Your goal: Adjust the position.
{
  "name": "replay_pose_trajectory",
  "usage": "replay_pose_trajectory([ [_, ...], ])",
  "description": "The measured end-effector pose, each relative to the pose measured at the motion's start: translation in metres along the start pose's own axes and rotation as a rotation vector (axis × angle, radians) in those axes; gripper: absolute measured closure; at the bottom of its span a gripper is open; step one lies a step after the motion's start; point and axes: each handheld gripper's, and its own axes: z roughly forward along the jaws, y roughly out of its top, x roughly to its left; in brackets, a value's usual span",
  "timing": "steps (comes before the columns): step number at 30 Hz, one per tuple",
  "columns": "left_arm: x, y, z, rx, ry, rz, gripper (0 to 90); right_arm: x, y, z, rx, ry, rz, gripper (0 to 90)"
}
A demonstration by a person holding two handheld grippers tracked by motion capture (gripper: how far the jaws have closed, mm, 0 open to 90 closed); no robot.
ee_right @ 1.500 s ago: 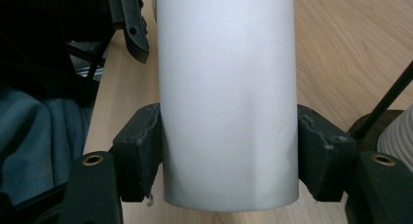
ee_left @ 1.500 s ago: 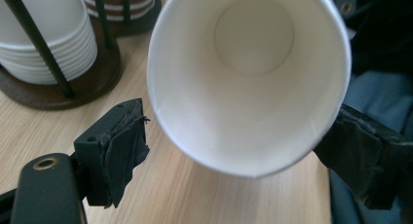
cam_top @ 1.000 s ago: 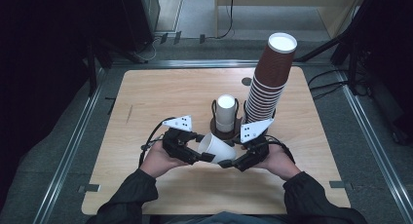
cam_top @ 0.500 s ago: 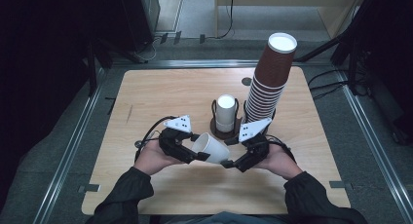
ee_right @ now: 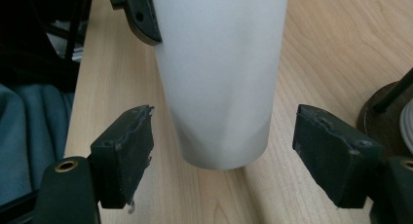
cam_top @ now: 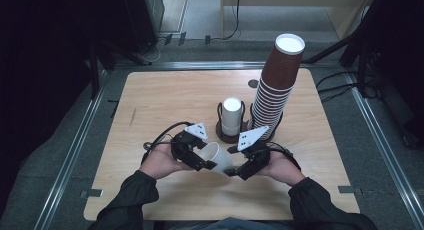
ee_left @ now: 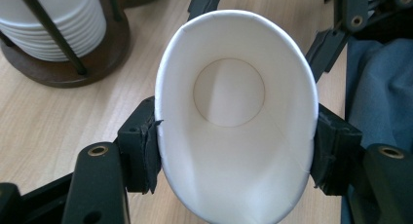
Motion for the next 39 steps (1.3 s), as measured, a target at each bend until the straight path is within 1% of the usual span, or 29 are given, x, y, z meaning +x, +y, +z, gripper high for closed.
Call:
replay_pose_trajectory([
  [2, -0.002, 0.002, 0.003, 0.011, -0.001, -0.009, 33.0, 0.0, 0.0, 0.004, 0.014, -0.011, -0.014, 22.9],
  [6, -0.007, 0.006, 0.007, 0.018, -0.005, 0.024, 32.7, 0.002, -0.001, 0.012, 0.043, -0.002, -0.028, 23.6],
  [9, -0.009, 0.008, 0.01, 0.029, -0.007, 0.033, 32.5, 0.004, -0.001, 0.016, 0.046, 0.011, -0.032, 28.2],
  [10, -0.01, 0.009, 0.012, 0.034, -0.007, 0.035, 32.2, 0.005, -0.001, 0.018, 0.046, 0.02, -0.041, 30.0],
  [11, -0.011, 0.009, 0.013, 0.035, -0.008, 0.031, 32.2, 0.005, -0.001, 0.018, 0.046, 0.02, -0.041, 30.0],
  [12, -0.01, 0.009, 0.013, 0.041, -0.006, 0.026, 32.0, 0.006, 0.0, 0.018, 0.048, 0.018, -0.045, 32.1],
  [13, -0.01, 0.009, 0.014, 0.045, -0.009, 0.025, 31.4, 0.007, 0.0, 0.019, 0.05, 0.026, -0.046, 32.6],
  [15, -0.011, 0.008, 0.015, 0.045, -0.005, 0.03, 30.3, 0.008, 0.0, 0.02, 0.06, 0.023, -0.05, 33.4],
  [16, -0.011, 0.008, 0.015, 0.043, -0.005, 0.029, 28.7, 0.008, 0.0, 0.021, 0.062, 0.021, -0.055, 33.5],
  [17, -0.01, 0.007, 0.015, 0.039, -0.014, 0.026, 26.7, 0.008, 0.0, 0.02, 0.062, 0.019, -0.06, 33.5],
  [18, -0.009, 0.007, 0.015, 0.037, -0.018, 0.025, 24.4, 0.008, 0.0, 0.02, 0.06, 0.02, -0.056, 33.4],
  [19, -0.009, 0.007, 0.015, 0.03, -0.024, 0.028, 22.7, 0.008, 0.001, 0.019, 0.054, 0.021, -0.058, 33.4],
  [20, -0.009, 0.006, 0.014, 0.025, -0.025, 0.031, 17.9, 0.007, 0.001, 0.017, 0.048, 0.015, -0.06, 33.4],
  [22, -0.008, 0.005, 0.01, 0.008, -0.009, 0.028, 16.3, 0.006, 0.001, 0.015, 0.042, 0.013, -0.052, 33.4],
  [23, -0.008, 0.005, 0.01, 0.008, -0.009, 0.028, 16.1, 0.006, 0.001, 0.015, 0.042, 0.013, -0.052, 33.4],
  [24, -0.007, 0.002, 0.008, -0.012, 0.005, 0.026, 16.1, 0.004, 0.001, 0.012, 0.033, 0.007, -0.052, 33.4],
  [25, -0.007, 0.002, 0.008, -0.012, 0.005, 0.026, 16.2, 0.004, 0.001, 0.012, 0.033, 0.007, -0.052, 33.4],
  [26, -0.006, 0.0, 0.005, -0.03, 0.001, 0.012, 16.3, 0.004, 0.001, 0.01, 0.025, 0.003, -0.037, 33.4],
  [28, -0.006, -0.001, 0.003, -0.034, 0.007, 0.012, 16.4, 0.004, 0.001, 0.009, 0.02, 0.003, -0.034, 33.4],
  [33, -0.004, -0.007, -0.003, -0.076, 0.01, -0.016, 16.5, 0.002, 0.001, 0.004, -0.014, -0.001, -0.03, 33.3],
  [35, -0.003, -0.009, -0.004, -0.091, 0.021, -0.007, 17.1, 0.001, 0.001, 0.001, -0.023, -0.005, -0.025, 33.2],
  [36, -0.003, -0.01, -0.004, -0.101, 0.014, -0.011, 17.5, 0.001, 0.001, 0.0, -0.026, -0.004, -0.014, 33.2],
  [38, -0.001, -0.012, -0.004, -0.116, 0.007, -0.029, 17.6, -0.001, 0.0, -0.003, -0.034, -0.005, -0.012, 33.2],
  [39, 0.0, -0.012, -0.004, -0.113, 0.005, -0.028, 17.6, -0.001, 0.0, -0.004, -0.037, -0.012, -0.007, 33.2],
])
